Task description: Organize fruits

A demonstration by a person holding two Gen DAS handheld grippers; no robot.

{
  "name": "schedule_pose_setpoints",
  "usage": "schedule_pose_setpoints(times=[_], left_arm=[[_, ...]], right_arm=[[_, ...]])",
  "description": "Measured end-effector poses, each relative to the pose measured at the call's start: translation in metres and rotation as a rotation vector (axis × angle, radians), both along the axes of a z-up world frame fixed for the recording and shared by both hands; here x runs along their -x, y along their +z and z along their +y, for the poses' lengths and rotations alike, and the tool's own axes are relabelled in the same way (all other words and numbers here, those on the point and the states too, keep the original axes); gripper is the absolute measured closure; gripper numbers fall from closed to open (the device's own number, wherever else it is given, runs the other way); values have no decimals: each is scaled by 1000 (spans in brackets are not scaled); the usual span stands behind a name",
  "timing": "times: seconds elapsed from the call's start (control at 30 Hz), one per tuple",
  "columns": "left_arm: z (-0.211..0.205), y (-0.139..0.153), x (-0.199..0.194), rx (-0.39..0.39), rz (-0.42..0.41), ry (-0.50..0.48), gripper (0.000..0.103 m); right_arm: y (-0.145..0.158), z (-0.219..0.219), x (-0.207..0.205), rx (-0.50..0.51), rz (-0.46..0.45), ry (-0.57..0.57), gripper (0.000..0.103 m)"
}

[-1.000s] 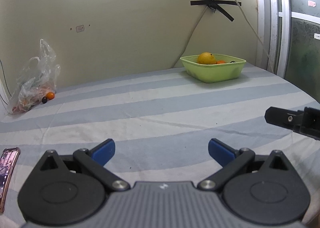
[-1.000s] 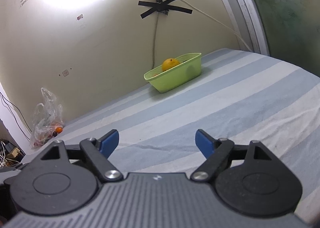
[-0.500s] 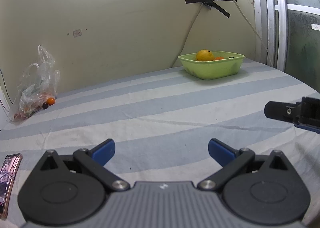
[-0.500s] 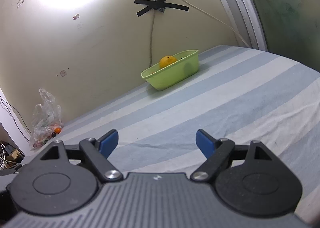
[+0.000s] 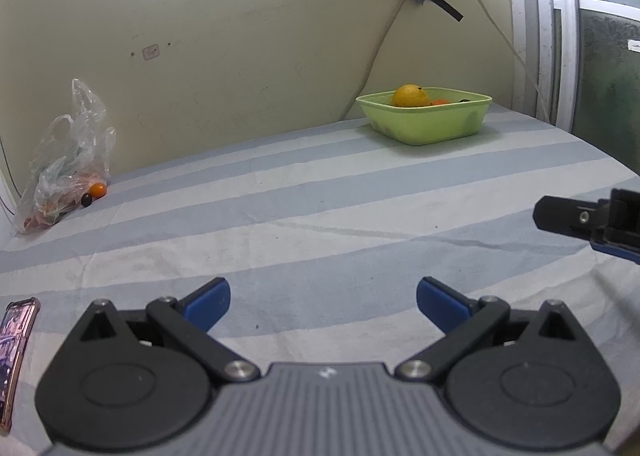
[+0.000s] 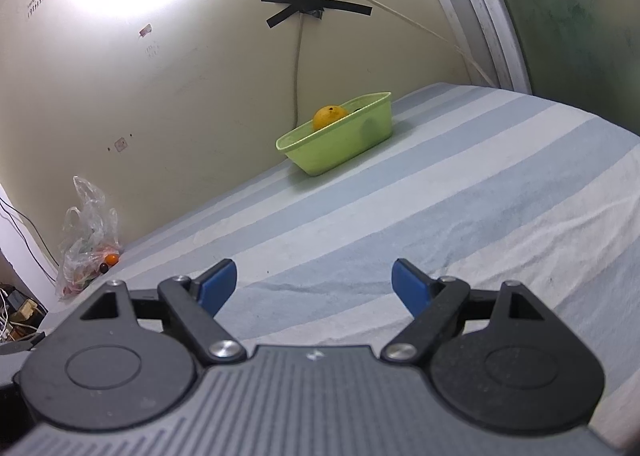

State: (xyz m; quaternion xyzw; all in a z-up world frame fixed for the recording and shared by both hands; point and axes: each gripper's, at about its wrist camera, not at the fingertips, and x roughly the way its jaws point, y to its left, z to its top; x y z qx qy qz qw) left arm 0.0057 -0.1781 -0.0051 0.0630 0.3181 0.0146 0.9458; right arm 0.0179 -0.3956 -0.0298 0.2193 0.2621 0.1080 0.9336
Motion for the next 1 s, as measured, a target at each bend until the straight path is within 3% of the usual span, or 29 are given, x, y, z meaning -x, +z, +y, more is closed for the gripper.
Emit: schedule_pose_setpoints(times=[0.37,1.0], left_arm=[[-1,-5,-5,-46,21,23,0],[5,-14,-15,-15,85,46,0]], right_arm=[[-2,1,-3,1,9,3,16],[-9,0,-10,-4,33,11,16]])
